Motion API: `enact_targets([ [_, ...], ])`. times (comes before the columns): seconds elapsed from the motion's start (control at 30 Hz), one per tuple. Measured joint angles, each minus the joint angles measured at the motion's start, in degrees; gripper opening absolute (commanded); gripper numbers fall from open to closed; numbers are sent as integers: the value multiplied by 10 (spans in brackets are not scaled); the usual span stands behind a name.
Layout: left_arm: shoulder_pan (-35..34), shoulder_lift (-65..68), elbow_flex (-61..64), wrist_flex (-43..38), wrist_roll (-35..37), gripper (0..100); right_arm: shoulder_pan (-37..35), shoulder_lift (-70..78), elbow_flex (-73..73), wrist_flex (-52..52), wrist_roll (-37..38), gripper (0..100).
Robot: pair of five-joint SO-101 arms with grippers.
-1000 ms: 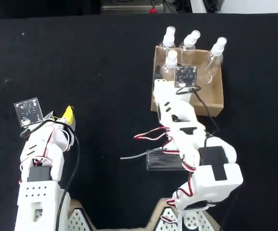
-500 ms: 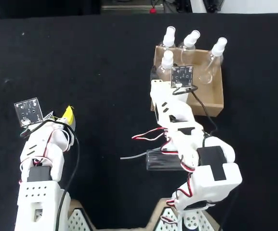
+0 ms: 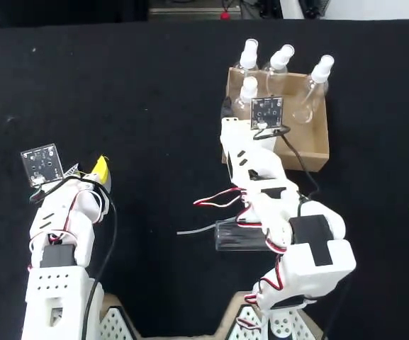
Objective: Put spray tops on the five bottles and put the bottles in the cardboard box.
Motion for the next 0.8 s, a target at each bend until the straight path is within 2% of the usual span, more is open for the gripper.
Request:
enact_targets([
  [0.8, -4, 0, 0, 0, 0, 177, 0, -94, 89, 0, 0, 301],
])
